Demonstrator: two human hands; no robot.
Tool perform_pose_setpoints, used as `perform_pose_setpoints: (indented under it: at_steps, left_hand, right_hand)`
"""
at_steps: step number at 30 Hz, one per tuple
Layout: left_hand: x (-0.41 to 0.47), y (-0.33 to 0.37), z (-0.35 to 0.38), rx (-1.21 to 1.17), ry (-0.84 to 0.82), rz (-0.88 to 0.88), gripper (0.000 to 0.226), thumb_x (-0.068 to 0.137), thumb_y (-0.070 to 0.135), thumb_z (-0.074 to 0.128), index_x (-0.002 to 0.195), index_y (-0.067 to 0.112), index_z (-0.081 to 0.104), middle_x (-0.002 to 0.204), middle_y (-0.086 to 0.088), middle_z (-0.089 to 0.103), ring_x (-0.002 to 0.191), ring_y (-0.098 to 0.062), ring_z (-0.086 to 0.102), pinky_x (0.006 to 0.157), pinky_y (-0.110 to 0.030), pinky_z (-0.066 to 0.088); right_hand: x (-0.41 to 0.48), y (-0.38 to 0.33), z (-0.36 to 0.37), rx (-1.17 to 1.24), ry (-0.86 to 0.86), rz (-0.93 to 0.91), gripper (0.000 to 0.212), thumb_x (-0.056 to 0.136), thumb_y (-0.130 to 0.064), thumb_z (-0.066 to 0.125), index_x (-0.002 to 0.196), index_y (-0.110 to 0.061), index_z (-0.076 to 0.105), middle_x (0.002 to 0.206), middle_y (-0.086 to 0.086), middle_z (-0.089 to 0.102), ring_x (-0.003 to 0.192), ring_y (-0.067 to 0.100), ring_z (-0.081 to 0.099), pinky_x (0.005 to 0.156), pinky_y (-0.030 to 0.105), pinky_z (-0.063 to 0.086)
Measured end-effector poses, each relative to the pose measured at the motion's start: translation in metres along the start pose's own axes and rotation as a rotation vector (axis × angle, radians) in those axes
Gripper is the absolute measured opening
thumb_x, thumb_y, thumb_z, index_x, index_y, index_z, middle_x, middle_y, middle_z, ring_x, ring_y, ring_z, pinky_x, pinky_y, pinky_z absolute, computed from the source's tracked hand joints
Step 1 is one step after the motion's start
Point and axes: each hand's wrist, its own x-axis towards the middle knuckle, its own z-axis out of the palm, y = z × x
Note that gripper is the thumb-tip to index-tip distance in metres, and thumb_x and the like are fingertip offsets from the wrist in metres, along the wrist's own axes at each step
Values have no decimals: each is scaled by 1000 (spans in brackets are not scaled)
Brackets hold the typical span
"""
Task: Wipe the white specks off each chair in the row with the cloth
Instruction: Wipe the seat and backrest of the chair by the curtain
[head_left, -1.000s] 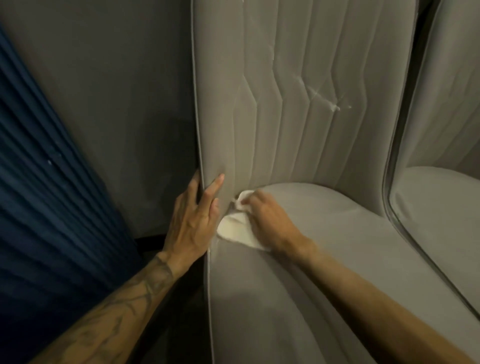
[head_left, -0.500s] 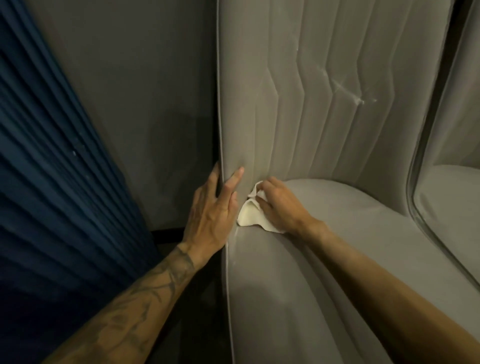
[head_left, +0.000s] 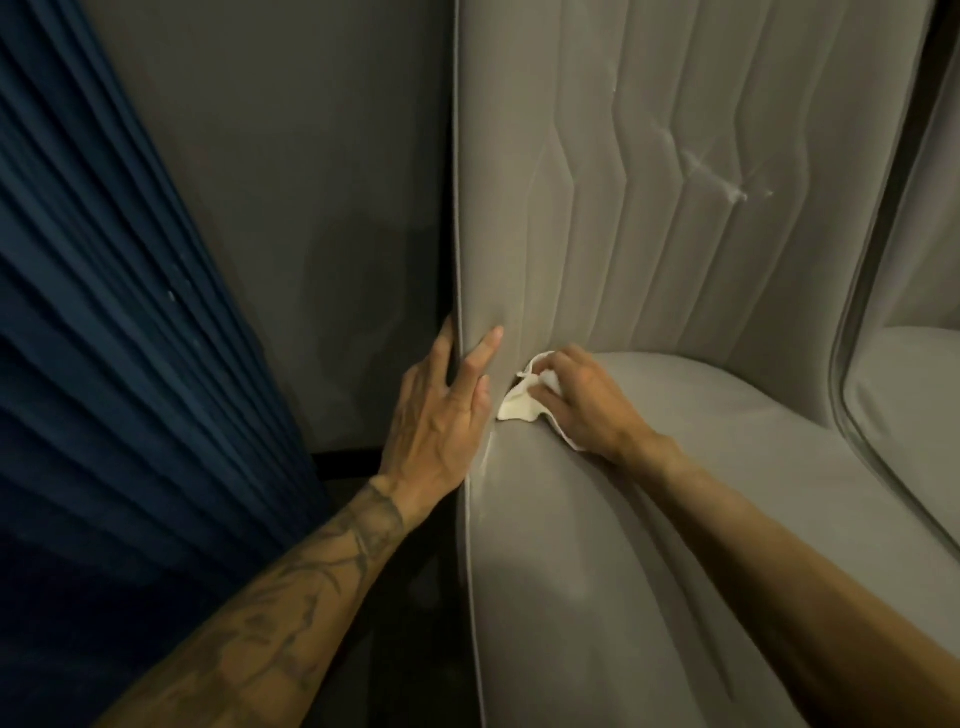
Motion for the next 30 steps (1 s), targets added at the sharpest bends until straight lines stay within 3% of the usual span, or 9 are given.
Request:
perform_pose_setpoints:
  at_steps: [4,7,9,12,18,21,24,26,30]
  left_hand:
    - [1,-3,2,0,20,24,53,108,28,35,160,31,26,157,-25,33,122,-40,54,103,-52,48]
    - [0,-5,3,2,4,17,54,108,31,33,160,34,22,160,-24,30,124,-39,53,105,-52,46]
    - [-1,-6,4,3,-1,17,55,108,31,33,161,35,21,161,-23,28,125,-40,54,105,-52,47]
    - [-1,-4,4,6,-8,16,54,108,31,33,161,35,21,161,-23,28,124,-40,54,104,-52,48]
    - [0,-7,5,-5,7,21,52,108,29,33,160,32,25,160,-24,30,121,-44,54,101,-52,47]
    - [0,-7,3,6,5,27,52,107,29,33,159,30,27,158,-26,32,119,-45,54,100,-53,48]
    - [0,-4,2,18,-7,30,53,107,29,33,159,29,27,158,-26,32,118,-44,55,100,-54,49]
    - [0,-3,2,17,-2,28,52,108,28,34,160,29,28,158,-26,32,117,-44,55,99,-53,49]
    - [-1,-6,0,7,-23,21,52,109,30,32,161,30,28,161,-24,29,117,-44,55,101,-52,47]
  right_hand:
    - [-32,-42,11,41,-74,-133,19,92,-33,66,103,-17,64,103,0,62,94,14,55,80,16,36]
    - [-31,-37,-5,9,-212,-281,13,95,-29,62,103,-20,67,106,-6,63,96,7,54,87,5,33]
    - [-11,-25,-9,16,-163,-245,12,96,-25,59,99,-23,71,107,-7,66,98,10,59,92,13,39]
    - [-8,-29,4,-9,-15,-101,12,94,-22,61,98,-13,68,100,5,65,95,26,61,85,24,39]
    - [-87,-78,-9,165,-197,-279,18,102,-30,50,109,-17,62,110,-2,59,101,8,50,92,3,27]
    - [-76,-65,-7,110,-203,-327,20,103,-31,50,113,-19,61,114,-2,57,105,12,52,95,15,38]
    - [-65,-64,7,78,10,-147,19,100,-30,53,109,-15,62,108,2,58,98,18,53,90,36,46]
    - [-86,-79,14,102,27,-138,20,103,-31,50,111,-16,60,111,1,56,102,17,52,92,34,46]
    - [-122,-104,4,145,-205,-401,22,106,-31,45,115,-18,59,116,1,54,108,15,49,96,26,39]
